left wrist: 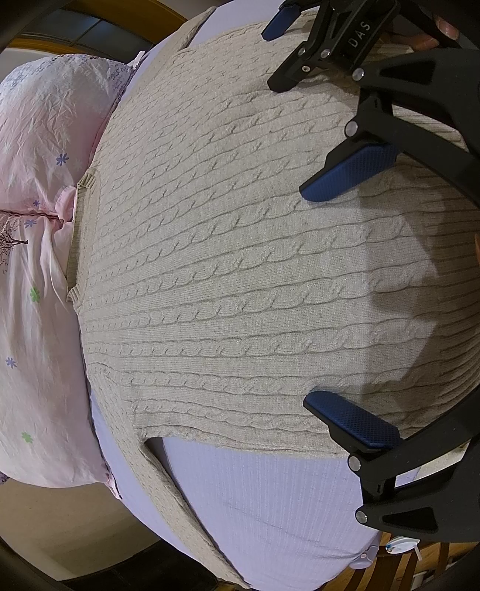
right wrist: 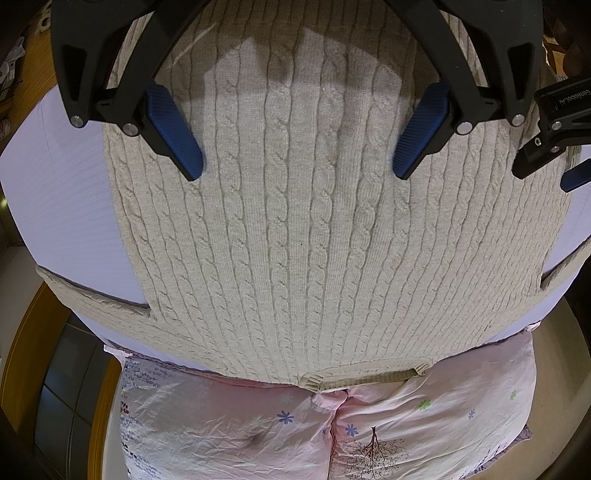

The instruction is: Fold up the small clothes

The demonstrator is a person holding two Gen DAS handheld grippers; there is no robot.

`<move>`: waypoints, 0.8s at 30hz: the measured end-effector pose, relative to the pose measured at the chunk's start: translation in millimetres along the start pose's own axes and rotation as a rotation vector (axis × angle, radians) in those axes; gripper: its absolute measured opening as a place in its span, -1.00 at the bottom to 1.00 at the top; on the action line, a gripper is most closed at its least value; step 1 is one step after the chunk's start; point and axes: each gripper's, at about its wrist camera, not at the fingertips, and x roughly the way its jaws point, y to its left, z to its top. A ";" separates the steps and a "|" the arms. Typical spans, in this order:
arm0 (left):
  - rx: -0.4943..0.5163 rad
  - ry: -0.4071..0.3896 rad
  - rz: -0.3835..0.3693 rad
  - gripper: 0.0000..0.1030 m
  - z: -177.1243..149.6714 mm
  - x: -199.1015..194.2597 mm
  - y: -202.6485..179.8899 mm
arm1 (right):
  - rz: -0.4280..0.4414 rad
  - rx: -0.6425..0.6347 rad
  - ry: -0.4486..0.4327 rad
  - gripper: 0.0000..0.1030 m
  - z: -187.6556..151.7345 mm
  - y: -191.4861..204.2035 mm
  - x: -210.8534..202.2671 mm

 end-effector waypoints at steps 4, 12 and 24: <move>0.000 0.000 0.000 0.97 0.0 0.0 0.0 | 0.001 -0.001 0.002 0.97 0.1 0.1 0.2; 0.009 0.000 -0.001 0.97 -0.4 -1.5 -0.7 | 0.020 -0.029 0.006 0.97 1.5 -4.7 2.5; -0.101 -0.090 -0.186 0.97 23.9 -9.3 50.2 | 0.006 0.461 -0.147 0.94 51.5 -198.0 -12.1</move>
